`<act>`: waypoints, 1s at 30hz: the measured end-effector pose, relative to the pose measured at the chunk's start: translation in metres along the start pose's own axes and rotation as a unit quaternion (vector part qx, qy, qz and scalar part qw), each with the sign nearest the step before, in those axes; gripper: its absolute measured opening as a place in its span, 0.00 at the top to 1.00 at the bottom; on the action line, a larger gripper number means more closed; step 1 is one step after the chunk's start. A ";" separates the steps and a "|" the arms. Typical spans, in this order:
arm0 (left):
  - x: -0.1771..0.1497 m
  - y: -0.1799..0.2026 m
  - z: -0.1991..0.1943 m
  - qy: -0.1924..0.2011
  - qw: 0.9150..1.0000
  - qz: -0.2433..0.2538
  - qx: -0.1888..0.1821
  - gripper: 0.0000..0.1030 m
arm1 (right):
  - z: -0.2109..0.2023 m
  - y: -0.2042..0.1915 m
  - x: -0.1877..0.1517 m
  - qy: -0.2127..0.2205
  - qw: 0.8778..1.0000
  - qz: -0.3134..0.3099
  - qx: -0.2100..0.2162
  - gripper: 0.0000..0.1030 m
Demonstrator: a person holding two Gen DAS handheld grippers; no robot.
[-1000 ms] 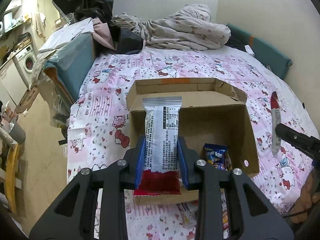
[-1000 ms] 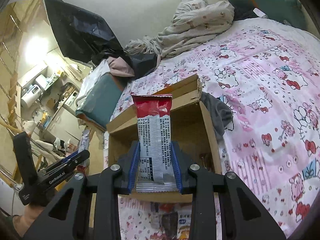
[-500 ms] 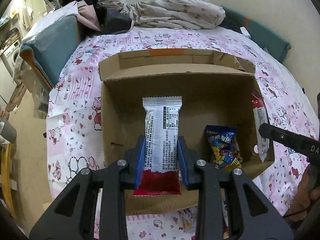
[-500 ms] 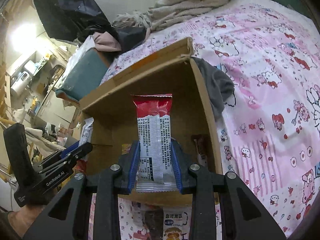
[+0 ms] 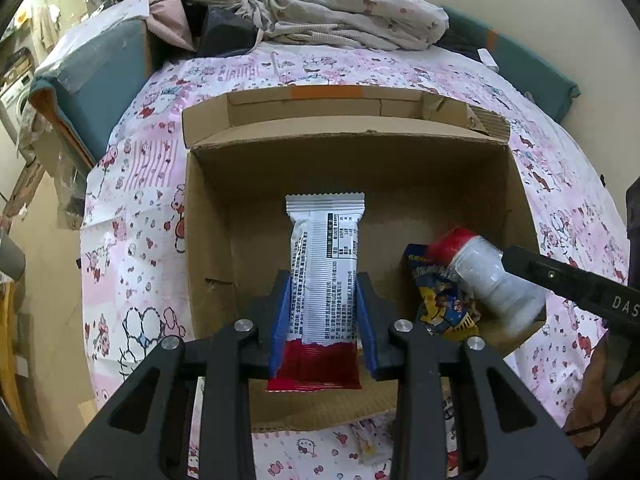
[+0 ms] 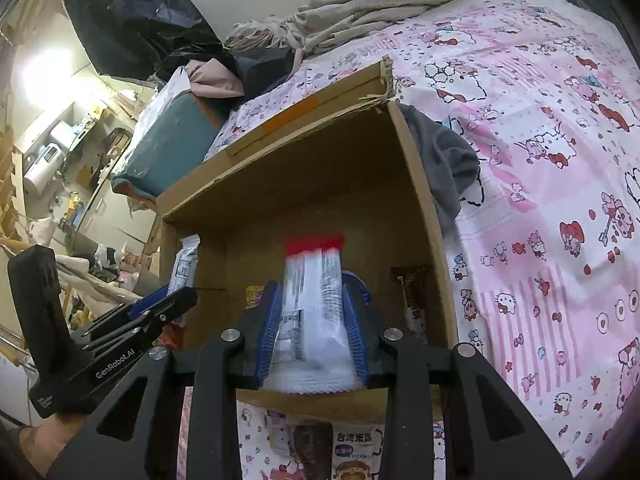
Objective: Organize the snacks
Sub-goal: 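Lower both bars into the box and open both grippers, then grasp the yellow bear-print packet with the left gripper while the right grasps the rice cake packet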
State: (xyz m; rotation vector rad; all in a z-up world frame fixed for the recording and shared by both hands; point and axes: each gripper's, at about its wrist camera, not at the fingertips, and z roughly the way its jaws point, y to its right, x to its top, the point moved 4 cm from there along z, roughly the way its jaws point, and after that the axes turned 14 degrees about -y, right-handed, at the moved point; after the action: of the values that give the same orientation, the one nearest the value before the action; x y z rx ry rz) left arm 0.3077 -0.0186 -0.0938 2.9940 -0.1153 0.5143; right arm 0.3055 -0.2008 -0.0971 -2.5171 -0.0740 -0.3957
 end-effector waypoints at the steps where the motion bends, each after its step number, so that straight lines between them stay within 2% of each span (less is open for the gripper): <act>1: 0.000 -0.001 -0.001 0.001 1.000 -0.002 -0.003 0.73 | 0.000 -0.001 0.000 0.001 1.000 -0.001 0.001 0.66; 4: 0.000 0.000 -0.005 0.010 1.000 0.000 0.003 0.73 | -0.001 -0.003 0.000 0.001 1.000 -0.005 0.001 0.66; 6: 0.000 0.002 -0.004 0.004 1.000 0.002 -0.003 0.67 | -0.002 -0.001 0.000 -0.001 1.000 0.003 0.007 0.62; 8: -0.001 0.003 -0.003 -0.007 1.000 -0.001 -0.013 0.37 | -0.004 0.001 0.000 0.004 1.000 0.009 0.017 0.31; 10: -0.002 0.004 -0.004 -0.007 1.000 -0.005 -0.010 0.18 | -0.007 -0.001 0.000 0.014 1.000 0.007 0.021 0.23; 11: -0.003 0.004 -0.006 -0.004 1.000 -0.007 -0.008 0.16 | -0.009 -0.003 0.001 0.016 1.000 0.003 0.021 0.21; 20: -0.007 0.001 -0.017 0.005 1.000 -0.004 -0.005 0.16 | -0.016 -0.017 -0.001 0.024 0.999 -0.022 0.019 0.17; 27: -0.016 -0.008 -0.032 0.003 1.000 -0.011 0.004 0.16 | -0.038 -0.016 -0.015 0.041 0.999 -0.011 0.009 0.17; 30: -0.021 -0.013 -0.045 0.016 1.000 -0.019 0.005 0.16 | -0.053 -0.019 -0.023 0.043 0.999 -0.016 0.014 0.17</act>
State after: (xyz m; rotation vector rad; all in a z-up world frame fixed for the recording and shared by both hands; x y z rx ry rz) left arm 0.2746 0.0010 -0.0595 2.9906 -0.0523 0.5604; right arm 0.2665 -0.2137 -0.0523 -2.4698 -0.0872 -0.5115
